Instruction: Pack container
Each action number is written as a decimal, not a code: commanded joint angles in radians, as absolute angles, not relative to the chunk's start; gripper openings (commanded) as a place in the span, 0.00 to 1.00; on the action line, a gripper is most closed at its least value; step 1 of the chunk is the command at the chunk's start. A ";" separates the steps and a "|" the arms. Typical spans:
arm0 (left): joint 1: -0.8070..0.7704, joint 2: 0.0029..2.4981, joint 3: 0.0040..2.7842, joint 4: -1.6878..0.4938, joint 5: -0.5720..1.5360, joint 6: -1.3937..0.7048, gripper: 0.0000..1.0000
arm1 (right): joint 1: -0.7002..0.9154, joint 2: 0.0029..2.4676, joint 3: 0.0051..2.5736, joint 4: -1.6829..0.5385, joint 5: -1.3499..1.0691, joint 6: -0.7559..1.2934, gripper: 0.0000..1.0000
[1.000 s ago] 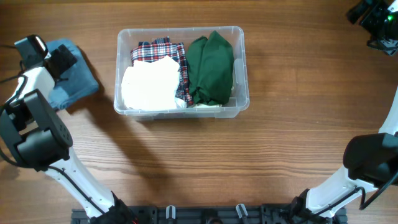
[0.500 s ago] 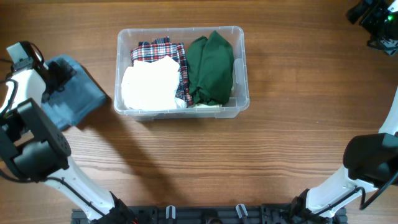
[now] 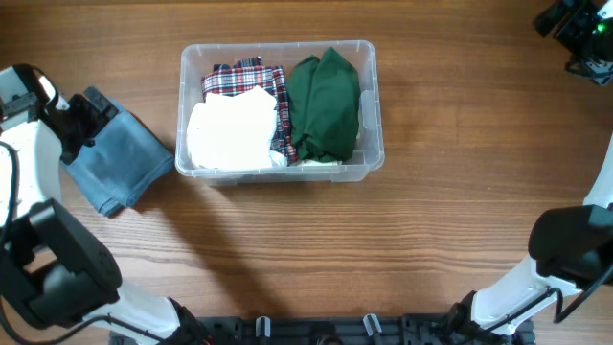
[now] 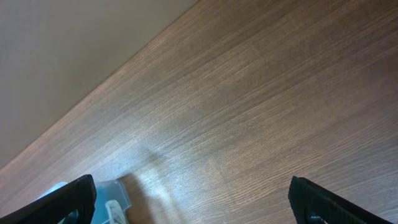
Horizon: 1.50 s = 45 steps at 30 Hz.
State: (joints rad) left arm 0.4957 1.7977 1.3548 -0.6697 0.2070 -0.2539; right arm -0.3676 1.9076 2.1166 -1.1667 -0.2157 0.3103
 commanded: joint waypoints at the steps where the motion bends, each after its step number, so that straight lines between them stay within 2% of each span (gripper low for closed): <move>1: 0.446 1.786 1.348 -0.754 0.306 -0.259 1.00 | -0.368 1.924 2.119 -1.164 -0.206 0.317 1.00; 9: 0.284 1.798 1.340 -0.849 0.197 -0.244 1.00 | -0.368 1.924 2.119 -1.164 -0.206 0.317 1.00; 19: 0.301 1.947 1.339 -0.781 0.176 -0.278 1.00 | -0.367 1.924 2.119 -1.164 -0.206 0.318 1.00; 28: 0.301 2.044 1.339 -0.657 0.064 -0.278 1.00 | -0.367 1.924 2.119 -1.164 -0.206 0.317 1.00; 41: 0.301 2.064 1.339 -0.905 -0.387 -0.197 1.00 | -0.367 1.924 2.119 -1.164 -0.206 0.317 1.00; 45: 0.301 2.064 1.339 -0.914 -0.432 -0.161 1.00 | -0.367 1.924 2.119 -1.164 -0.206 0.317 1.00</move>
State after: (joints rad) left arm 0.2821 2.0285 1.3697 -0.9131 -0.3267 -0.1974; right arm -0.3676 1.9076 2.1166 -1.1667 -0.2157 0.3103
